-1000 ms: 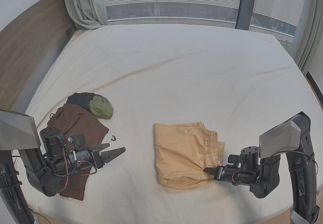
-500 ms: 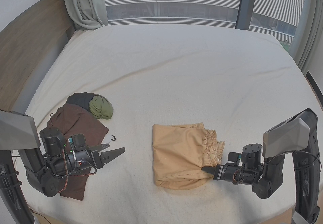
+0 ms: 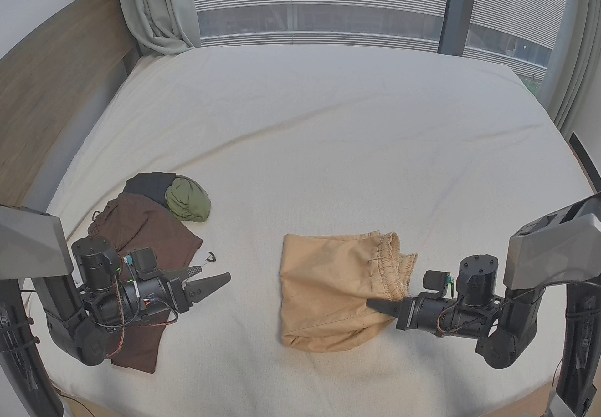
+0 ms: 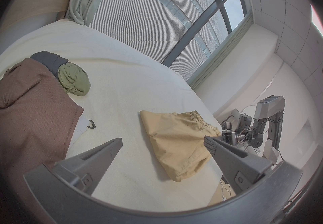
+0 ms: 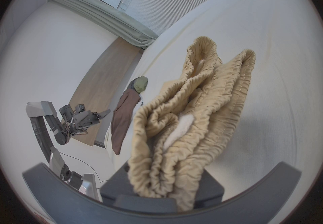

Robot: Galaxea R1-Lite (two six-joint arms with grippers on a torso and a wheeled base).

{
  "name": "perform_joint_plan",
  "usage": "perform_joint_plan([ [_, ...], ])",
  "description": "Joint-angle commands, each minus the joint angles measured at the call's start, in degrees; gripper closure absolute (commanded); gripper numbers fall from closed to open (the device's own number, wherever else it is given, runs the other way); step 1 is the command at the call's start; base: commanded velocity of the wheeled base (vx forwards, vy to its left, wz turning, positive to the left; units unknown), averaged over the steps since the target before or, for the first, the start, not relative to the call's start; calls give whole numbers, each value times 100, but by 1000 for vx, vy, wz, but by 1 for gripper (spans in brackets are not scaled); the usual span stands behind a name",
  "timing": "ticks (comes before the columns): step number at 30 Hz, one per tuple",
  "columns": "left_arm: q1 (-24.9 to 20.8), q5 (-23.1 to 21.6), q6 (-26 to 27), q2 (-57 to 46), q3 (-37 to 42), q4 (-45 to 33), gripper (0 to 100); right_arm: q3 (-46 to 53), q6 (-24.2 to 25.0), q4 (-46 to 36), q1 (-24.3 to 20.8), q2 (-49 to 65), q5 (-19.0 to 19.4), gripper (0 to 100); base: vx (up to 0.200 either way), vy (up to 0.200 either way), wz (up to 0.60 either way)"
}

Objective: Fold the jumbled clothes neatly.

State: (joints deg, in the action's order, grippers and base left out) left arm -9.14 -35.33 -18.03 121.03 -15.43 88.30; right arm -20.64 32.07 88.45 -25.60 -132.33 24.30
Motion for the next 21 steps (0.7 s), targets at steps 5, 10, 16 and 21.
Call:
perform_joint_plan([
  [5,-9,0,-8,0,5,3,0,-46,1,-4,-6,489,110,100,0,0,0],
  [10,-9,0,-8,0,14,3,0,-98,-8,-4,-6,691,304,100,0,0,0],
  [16,-9,0,-8,-9,5,3,0,-256,1,-12,-6,814,313,100,0,0,0],
  [21,-9,-9,-8,0,5,3,0,-494,1,-12,2,884,321,100,0,0,0],
])
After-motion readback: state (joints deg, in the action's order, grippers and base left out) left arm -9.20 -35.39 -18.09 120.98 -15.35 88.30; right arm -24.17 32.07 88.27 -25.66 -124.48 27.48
